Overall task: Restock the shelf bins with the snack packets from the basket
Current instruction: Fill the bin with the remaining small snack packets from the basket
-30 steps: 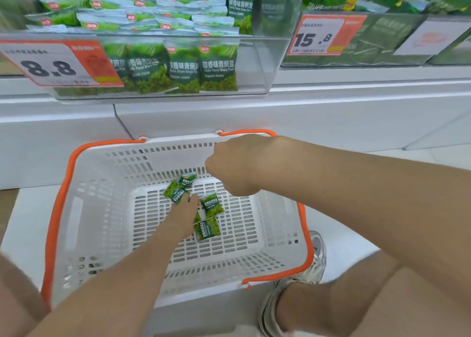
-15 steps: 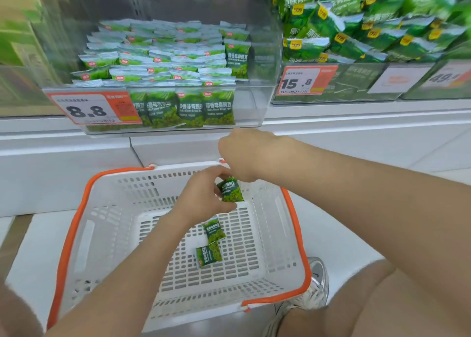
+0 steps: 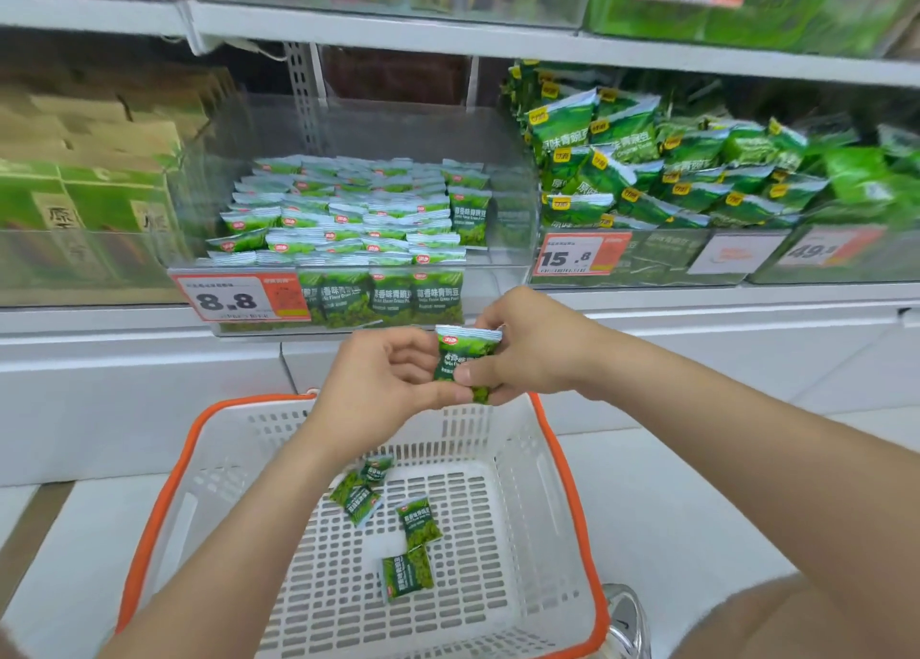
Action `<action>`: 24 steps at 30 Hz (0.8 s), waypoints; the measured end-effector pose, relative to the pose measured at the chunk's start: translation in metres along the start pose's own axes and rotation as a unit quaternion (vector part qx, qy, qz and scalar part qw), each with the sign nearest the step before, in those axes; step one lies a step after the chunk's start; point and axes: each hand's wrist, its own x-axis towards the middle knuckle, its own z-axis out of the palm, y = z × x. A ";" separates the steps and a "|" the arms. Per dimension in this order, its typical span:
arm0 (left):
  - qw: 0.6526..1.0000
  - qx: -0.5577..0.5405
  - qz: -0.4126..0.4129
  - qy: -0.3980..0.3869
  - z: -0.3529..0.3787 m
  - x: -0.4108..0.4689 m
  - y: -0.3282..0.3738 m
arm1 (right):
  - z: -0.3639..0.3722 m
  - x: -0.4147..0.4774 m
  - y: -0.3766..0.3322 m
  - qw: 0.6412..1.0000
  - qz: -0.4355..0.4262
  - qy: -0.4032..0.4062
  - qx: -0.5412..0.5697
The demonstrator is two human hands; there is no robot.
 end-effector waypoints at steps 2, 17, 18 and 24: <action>1.000 -0.022 0.001 0.001 -0.001 0.000 0.003 | -0.004 -0.003 -0.003 1.000 -0.018 -0.006 0.004; 0.854 0.320 0.308 0.269 -0.030 0.025 0.048 | -0.045 0.022 -0.052 0.853 -0.223 0.422 -0.209; 0.846 0.353 0.301 0.262 -0.033 0.030 0.045 | -0.048 0.029 -0.054 0.850 -0.213 0.413 -0.248; 0.849 0.418 0.234 0.223 -0.039 0.037 0.035 | -0.049 0.073 -0.069 0.843 -0.116 0.271 -0.450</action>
